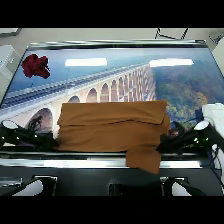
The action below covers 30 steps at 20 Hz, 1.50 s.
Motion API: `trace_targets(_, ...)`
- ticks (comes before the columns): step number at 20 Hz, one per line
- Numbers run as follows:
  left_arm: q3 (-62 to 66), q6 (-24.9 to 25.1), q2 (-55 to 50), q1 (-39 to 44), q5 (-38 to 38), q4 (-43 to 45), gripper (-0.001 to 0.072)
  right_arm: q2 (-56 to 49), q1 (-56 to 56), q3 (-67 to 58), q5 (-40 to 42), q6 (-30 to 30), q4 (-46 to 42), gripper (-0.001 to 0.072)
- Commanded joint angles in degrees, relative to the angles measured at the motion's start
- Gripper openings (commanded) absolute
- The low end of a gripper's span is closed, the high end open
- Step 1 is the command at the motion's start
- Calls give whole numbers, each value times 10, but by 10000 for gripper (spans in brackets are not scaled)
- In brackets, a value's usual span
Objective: Fold the clothes and pants, and hang the long-sleeved shirts on hangers.
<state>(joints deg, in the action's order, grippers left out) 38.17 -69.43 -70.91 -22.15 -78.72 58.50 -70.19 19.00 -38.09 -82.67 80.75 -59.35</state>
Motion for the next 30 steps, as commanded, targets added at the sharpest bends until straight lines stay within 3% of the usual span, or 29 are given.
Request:
trace_targets(1,89,-19,-1,13,-11,-1,18,-12,-15,-140,-2,31,2,29)
trace_targets(9,380,-97,-215,66,12,-1,19,-283,-105,-497,49,80,3,33)
trace_targets(13,468,-122,-327,88,12,-7,22,-356,-105,-538,85,96,19,41)
trace_targets(16,482,-122,-377,93,12,-59,59,-385,-113,-538,86,97,52,83)
trace_targets(17,483,-122,-384,93,7,-72,164,-388,-115,-538,88,97,58,82)
trace_targets(18,486,-120,-386,89,-3,-73,388,-385,-113,-538,85,98,65,96)
trace_targets(19,494,-113,-385,79,-20,-73,601,-377,-104,-539,74,99,71,218)
trace_targets(20,507,-111,-384,66,-43,-73,659,-366,-86,-542,50,87,71,446)
trace_targets(21,524,-112,-381,48,-69,-73,659,-354,-62,-542,19,56,70,558)
trace_targets(22,539,-123,-376,32,-92,-73,662,-344,-30,-542,-19,37,61,567)
trace_targets(24,563,-134,-357,0,-134,-73,705,-341,37,-537,-81,35,38,686)
trace_targets(27,564,-155,-305,-31,-139,-73,706,-342,92,-486,-63,40,33,704)
trace_targets(30,564,-168,-253,-34,-139,-73,705,-356,87,-425,-31,-6,66,707)
